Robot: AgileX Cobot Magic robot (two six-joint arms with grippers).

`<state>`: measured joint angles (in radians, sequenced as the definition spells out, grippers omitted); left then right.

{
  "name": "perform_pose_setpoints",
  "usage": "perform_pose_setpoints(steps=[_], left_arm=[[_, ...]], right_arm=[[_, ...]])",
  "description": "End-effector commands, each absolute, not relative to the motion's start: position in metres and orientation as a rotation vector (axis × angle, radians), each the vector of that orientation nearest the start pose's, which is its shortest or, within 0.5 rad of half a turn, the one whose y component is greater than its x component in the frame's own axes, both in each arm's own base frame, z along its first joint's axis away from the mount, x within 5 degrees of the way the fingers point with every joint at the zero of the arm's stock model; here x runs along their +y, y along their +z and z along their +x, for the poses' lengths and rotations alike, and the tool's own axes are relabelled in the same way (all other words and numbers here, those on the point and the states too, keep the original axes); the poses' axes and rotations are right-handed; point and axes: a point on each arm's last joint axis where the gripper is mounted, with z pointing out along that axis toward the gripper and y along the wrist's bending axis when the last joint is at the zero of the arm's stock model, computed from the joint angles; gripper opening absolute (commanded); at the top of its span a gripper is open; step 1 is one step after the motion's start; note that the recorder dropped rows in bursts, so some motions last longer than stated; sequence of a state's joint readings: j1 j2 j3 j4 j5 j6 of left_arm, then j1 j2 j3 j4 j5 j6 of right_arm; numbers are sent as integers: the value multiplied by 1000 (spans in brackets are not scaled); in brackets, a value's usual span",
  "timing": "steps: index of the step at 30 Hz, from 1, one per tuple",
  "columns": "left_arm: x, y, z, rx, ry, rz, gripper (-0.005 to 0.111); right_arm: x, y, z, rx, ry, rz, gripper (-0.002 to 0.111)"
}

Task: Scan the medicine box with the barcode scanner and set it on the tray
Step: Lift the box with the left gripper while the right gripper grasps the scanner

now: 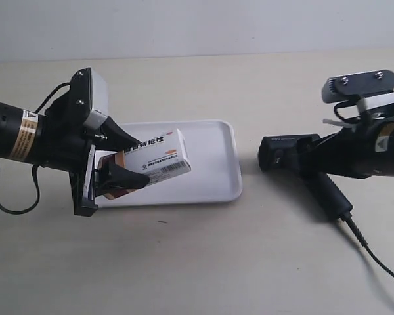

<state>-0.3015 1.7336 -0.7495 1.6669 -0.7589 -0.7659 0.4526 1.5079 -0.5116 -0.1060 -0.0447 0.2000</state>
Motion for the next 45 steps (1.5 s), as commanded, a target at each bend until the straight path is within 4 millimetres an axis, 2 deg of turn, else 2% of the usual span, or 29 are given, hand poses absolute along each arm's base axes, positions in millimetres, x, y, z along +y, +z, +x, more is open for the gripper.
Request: perform_pose_setpoints(steps=[1, 5, 6, 9, 11, 13, 15, 17, 20, 24, 28, 31, 33, 37, 41, 45], left_arm=[[-149, 163, 267, 1681, -642, 1544, 0], [-149, 164, 269, 1677, -642, 1543, 0], [-149, 164, 269, 1677, -642, 1543, 0], [-149, 164, 269, 1677, -642, 1543, 0], [-149, 164, 269, 1680, -634, 1543, 0], [-149, 164, 270, 1682, -627, 1542, 0], [-148, 164, 270, 1682, -624, 1544, 0], [-148, 163, 270, 1681, -616, 1550, 0], [-148, 162, 270, 1679, -615, 1553, 0], [-146, 157, 273, 1725, -583, 1540, 0], [-147, 150, 278, 1758, -585, 1529, 0], [-147, 147, 282, 1779, -580, 1520, 0], [-145, 143, 285, 1795, -532, 1518, 0], [-145, 131, 302, 1928, -504, 1325, 0], [-151, 107, 316, 2009, -556, 1232, 0], [-151, 94, 318, 2029, -539, 1244, 0]], right_arm=[[120, 129, 245, 2463, 196, -559, 95], [129, 109, 264, 2480, 153, -672, 86], [130, 106, 266, 2485, 151, -676, 74], [131, 107, 266, 2455, 132, -744, 49], [130, 117, 265, 2436, 121, -767, 22], [128, 134, 261, 2405, 101, -804, 7], [124, 159, 256, 2354, 92, -812, 0], [121, 184, 250, 2270, 62, -870, 0], [118, 205, 244, 2144, 2, -989, 0], [121, 220, 252, 2097, -19, -1012, 0], [123, 221, 256, 2087, -41, -1044, 0], [126, 208, 262, 2121, -38, -1060, 0], [129, 199, 268, 2139, -6, -1001, 0], [134, 173, 278, 2224, 67, -876, 0], [122, 142, 297, 2289, 106, -686, 0], [122, 122, 299, 2341, 114, -673, 0]])
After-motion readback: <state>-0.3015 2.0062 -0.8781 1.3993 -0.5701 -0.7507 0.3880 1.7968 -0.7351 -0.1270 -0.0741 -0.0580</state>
